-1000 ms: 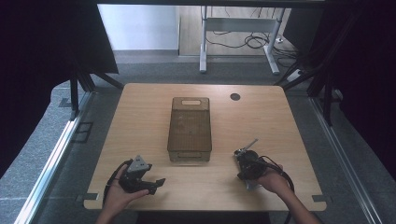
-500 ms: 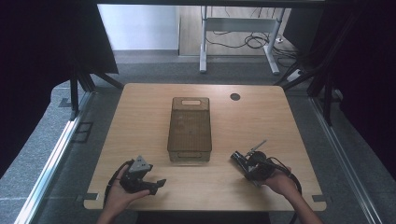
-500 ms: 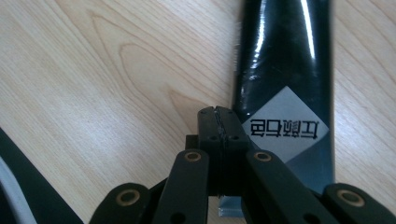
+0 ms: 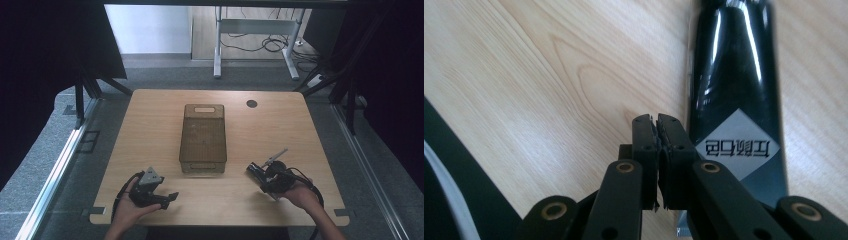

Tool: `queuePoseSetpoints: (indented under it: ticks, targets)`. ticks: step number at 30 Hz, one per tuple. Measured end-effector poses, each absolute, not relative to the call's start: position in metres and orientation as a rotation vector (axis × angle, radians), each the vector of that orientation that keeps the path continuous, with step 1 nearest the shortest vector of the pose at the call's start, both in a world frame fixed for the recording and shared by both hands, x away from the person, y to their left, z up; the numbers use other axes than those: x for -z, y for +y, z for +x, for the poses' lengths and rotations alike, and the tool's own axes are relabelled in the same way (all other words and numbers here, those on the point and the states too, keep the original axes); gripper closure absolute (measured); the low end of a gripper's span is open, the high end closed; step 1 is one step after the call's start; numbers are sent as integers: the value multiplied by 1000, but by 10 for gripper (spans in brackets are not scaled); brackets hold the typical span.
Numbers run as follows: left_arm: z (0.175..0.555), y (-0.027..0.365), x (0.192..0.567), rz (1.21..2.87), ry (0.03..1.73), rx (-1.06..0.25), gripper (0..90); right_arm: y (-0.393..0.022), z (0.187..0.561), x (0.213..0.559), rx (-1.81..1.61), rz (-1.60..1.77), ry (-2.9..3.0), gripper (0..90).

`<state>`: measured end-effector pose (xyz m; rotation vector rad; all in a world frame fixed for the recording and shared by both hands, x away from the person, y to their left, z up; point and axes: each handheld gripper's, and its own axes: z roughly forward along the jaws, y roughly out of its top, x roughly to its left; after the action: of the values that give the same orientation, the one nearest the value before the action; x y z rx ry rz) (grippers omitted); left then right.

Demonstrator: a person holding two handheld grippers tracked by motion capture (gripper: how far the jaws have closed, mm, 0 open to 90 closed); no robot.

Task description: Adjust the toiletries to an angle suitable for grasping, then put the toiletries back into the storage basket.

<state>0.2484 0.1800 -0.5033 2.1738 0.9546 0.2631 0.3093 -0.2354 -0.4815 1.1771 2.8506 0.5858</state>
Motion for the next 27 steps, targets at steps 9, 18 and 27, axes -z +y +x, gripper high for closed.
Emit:
queuePoseSetpoints:
  ticks: [9,18,27]
  targets:
    - [248,180,503,2175,953,-262,225,-237,316,465,-645,1172,2798,747]
    - [249,179,505,2179,955,-256,225,-245,333,458,-675,1266,2668,406]
    - [250,180,507,2179,958,-258,225,-251,345,462,-647,1286,2652,376]
